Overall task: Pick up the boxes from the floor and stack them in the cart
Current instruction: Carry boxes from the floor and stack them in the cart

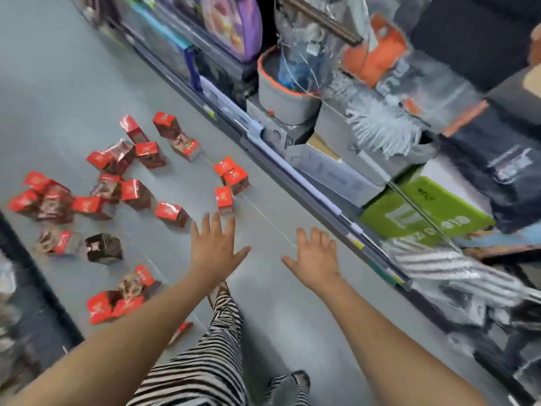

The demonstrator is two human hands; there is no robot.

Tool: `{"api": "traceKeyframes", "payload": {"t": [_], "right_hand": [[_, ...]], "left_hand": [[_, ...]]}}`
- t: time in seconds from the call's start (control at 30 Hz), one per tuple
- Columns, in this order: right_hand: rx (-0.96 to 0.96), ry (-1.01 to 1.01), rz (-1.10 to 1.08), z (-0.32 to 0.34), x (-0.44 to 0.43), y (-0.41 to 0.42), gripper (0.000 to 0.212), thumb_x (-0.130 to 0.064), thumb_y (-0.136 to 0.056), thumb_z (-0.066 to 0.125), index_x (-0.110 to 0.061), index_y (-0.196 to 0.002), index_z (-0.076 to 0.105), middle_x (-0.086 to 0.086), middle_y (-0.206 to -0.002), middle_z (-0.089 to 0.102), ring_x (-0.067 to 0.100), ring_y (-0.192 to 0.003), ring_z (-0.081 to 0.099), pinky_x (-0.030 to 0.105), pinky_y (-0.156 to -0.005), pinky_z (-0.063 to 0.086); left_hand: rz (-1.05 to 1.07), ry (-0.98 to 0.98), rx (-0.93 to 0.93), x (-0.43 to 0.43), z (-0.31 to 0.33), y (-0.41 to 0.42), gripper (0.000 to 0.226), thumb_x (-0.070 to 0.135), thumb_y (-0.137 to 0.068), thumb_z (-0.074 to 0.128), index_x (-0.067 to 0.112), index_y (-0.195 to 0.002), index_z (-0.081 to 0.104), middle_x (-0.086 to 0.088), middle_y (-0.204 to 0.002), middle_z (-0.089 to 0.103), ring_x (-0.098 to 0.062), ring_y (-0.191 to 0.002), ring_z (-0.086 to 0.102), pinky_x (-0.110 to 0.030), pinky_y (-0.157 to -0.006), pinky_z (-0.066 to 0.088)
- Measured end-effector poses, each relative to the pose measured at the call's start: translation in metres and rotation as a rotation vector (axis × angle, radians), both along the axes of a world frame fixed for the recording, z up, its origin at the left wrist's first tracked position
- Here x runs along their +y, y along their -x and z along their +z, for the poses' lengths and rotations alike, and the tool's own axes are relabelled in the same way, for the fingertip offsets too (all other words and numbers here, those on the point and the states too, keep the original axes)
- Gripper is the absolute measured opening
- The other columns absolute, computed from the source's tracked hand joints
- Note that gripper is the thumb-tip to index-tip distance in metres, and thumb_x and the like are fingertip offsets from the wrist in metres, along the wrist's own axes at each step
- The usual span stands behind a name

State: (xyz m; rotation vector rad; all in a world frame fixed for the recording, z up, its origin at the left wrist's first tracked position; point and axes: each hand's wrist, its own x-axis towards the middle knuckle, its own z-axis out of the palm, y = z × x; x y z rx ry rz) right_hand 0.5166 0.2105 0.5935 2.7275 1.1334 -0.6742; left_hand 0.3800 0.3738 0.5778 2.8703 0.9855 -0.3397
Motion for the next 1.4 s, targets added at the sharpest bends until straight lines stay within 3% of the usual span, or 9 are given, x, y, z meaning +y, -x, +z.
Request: {"api": "traceKeyframes", "payload": {"t": [0.13, 0.4, 0.57, 0.7, 0.77, 0.87, 0.97, 1.17, 1.4], "right_hand": [[0.041, 0.039, 0.019, -0.029, 0.091, -0.022, 0.074, -0.06, -0.091, 0.046, -0.014, -0.145, 0.026, 0.018, -0.145, 0.033, 0.035, -0.134, 0.03, 0.044, -0.105, 0.028], [0.136, 0.083, -0.045, -0.134, 0.199, -0.084, 0.076, -0.056, -0.09, 0.051, -0.016, -0.148, 0.023, 0.015, -0.149, 0.029, 0.032, -0.137, 0.027, 0.043, -0.109, 0.027], [0.196, 0.04, -0.029, -0.264, 0.262, -0.141, 0.083, -0.05, -0.086, 0.062, -0.016, -0.149, 0.021, 0.014, -0.151, 0.027, 0.032, -0.139, 0.025, 0.041, -0.111, 0.024], [0.244, -0.082, 0.015, -0.393, 0.32, -0.187, 0.092, -0.044, -0.079, 0.074, -0.016, -0.15, 0.022, 0.013, -0.152, 0.026, 0.031, -0.139, 0.026, 0.04, -0.112, 0.025], [0.231, -0.141, 0.065, -0.455, 0.351, -0.207, 0.097, -0.043, -0.074, 0.079, -0.017, -0.149, 0.023, 0.011, -0.152, 0.027, 0.031, -0.138, 0.028, 0.04, -0.109, 0.027], [0.227, -0.262, 0.136, -0.538, 0.396, -0.235, 0.104, -0.042, -0.066, 0.084, -0.02, -0.149, 0.026, 0.01, -0.148, 0.032, 0.031, -0.136, 0.031, 0.041, -0.109, 0.028], [0.186, -0.366, 0.239, -0.601, 0.432, -0.26, 0.111, -0.046, -0.056, 0.088, -0.024, -0.147, 0.029, 0.009, -0.143, 0.037, 0.03, -0.134, 0.035, 0.043, -0.11, 0.03], [0.089, -0.355, 0.423, -0.665, 0.473, -0.287, 0.13, -0.059, -0.05, 0.084, -0.028, -0.154, 0.012, 0.018, -0.157, 0.013, 0.03, -0.147, 0.007, 0.044, -0.119, 0.011], [0.164, -0.617, 0.32, -0.682, 0.428, -0.266, 0.112, -0.05, -0.055, 0.08, -0.015, -0.149, 0.03, 0.015, -0.137, 0.035, 0.032, -0.131, 0.033, 0.027, -0.109, 0.02]], "left_hand": [[0.055, 0.039, 0.025, 0.087, -0.034, -0.006, 0.082, 0.06, -0.068, 0.073, 0.004, -0.126, 0.058, -0.033, -0.124, 0.055, -0.05, -0.117, 0.05, -0.061, -0.096, 0.039], [0.094, 0.098, 0.079, 0.21, -0.144, -0.041, 0.084, 0.066, -0.069, 0.053, 0.005, -0.127, 0.054, -0.028, -0.121, 0.055, -0.05, -0.116, 0.047, -0.055, -0.094, 0.029], [0.152, 0.119, 0.092, 0.252, -0.28, -0.076, 0.091, 0.069, -0.063, 0.071, 0.006, -0.127, 0.057, -0.029, -0.123, 0.055, -0.048, -0.114, 0.051, -0.057, -0.091, 0.039], [0.28, 0.146, 0.065, 0.276, -0.401, -0.113, 0.098, 0.076, -0.076, 0.049, 0.016, -0.15, 0.026, -0.024, -0.151, 0.027, -0.043, -0.139, 0.025, -0.056, -0.107, 0.024], [0.342, 0.146, 0.009, 0.285, -0.461, -0.132, 0.102, 0.081, -0.075, 0.041, 0.021, -0.153, 0.014, -0.02, -0.156, 0.018, -0.039, -0.142, 0.017, -0.054, -0.111, 0.02], [0.367, 0.142, -0.076, 0.297, -0.538, -0.161, 0.11, 0.087, -0.067, 0.035, 0.022, -0.153, 0.012, -0.019, -0.156, 0.017, -0.038, -0.142, 0.019, -0.053, -0.11, 0.023], [0.314, 0.102, -0.084, 0.304, -0.596, -0.18, 0.113, 0.086, -0.068, 0.044, 0.023, -0.153, 0.005, -0.019, -0.157, 0.01, -0.039, -0.143, 0.015, -0.056, -0.11, 0.021], [0.259, 0.069, -0.156, 0.306, -0.646, -0.188, 0.105, 0.074, -0.072, 0.051, 0.03, -0.152, 0.0, -0.018, -0.159, -0.008, -0.039, -0.144, 0.01, -0.055, -0.112, 0.019], [0.172, 0.043, -0.151, 0.31, -0.644, -0.16, 0.092, 0.055, -0.078, 0.058, 0.039, -0.149, 0.001, -0.019, -0.158, -0.002, -0.04, -0.14, 0.021, -0.049, -0.108, 0.029]]}}
